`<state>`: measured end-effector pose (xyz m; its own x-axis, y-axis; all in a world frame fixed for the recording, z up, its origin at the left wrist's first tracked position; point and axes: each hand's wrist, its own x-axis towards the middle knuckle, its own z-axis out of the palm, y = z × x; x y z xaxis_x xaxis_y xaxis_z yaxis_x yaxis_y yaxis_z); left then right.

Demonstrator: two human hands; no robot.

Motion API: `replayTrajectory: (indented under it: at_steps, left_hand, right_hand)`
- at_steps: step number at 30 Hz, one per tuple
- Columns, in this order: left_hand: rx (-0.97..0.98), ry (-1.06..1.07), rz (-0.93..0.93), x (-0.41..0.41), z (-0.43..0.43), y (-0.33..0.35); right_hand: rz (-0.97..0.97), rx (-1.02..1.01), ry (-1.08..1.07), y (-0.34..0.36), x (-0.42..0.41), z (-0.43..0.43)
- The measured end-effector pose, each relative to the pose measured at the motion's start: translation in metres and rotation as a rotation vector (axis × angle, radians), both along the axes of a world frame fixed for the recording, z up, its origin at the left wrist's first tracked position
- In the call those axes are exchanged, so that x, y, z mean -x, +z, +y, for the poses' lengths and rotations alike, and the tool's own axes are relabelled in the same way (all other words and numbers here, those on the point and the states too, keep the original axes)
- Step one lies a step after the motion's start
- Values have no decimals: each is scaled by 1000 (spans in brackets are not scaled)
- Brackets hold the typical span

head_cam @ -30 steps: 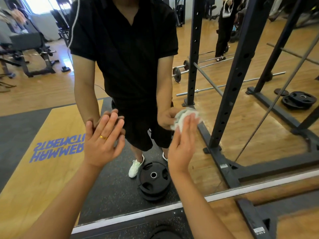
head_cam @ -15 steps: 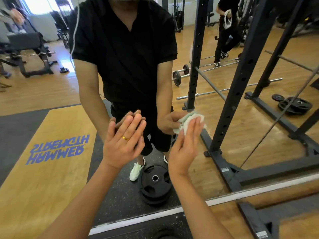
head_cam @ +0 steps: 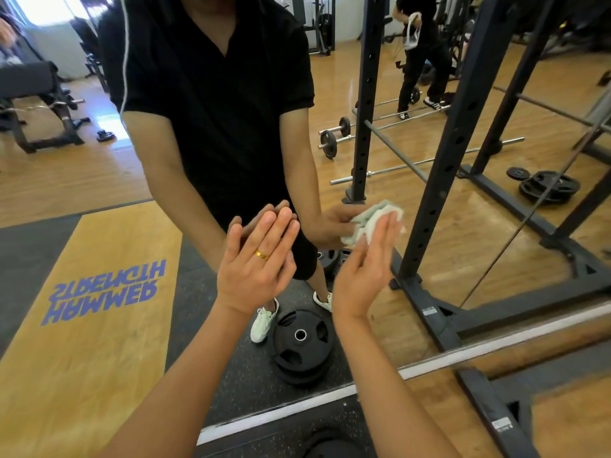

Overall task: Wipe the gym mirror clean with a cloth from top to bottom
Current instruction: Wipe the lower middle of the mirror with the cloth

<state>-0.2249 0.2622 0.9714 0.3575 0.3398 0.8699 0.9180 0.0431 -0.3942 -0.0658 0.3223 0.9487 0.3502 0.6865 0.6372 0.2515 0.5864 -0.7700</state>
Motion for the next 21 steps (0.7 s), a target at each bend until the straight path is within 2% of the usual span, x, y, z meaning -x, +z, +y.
replayTrajectory:
  at_steps: [4, 7, 9, 13, 17, 21]
  left_hand:
    - [10, -17, -18, 0, -1, 0]
    - [12, -14, -10, 0, -1, 0]
    - [5, -7, 0, 1, -1, -1]
    - [6, -8, -9, 0, -2, 1]
    - [0, 5, -5, 1, -1, -1]
    - [0, 12, 2, 1, -1, -1]
  right_hand:
    - [-276, -147, 185, -29, 5, -23]
    - [-422, -208, 149, -37, -15, -6]
    - [-369, -177, 87, -32, -24, 2]
    - [-68, -8, -32, -5, -14, 5]
    - [-78, -41, 63, -11, 14, -18]
    - [-137, -92, 121, -21, 5, -15]
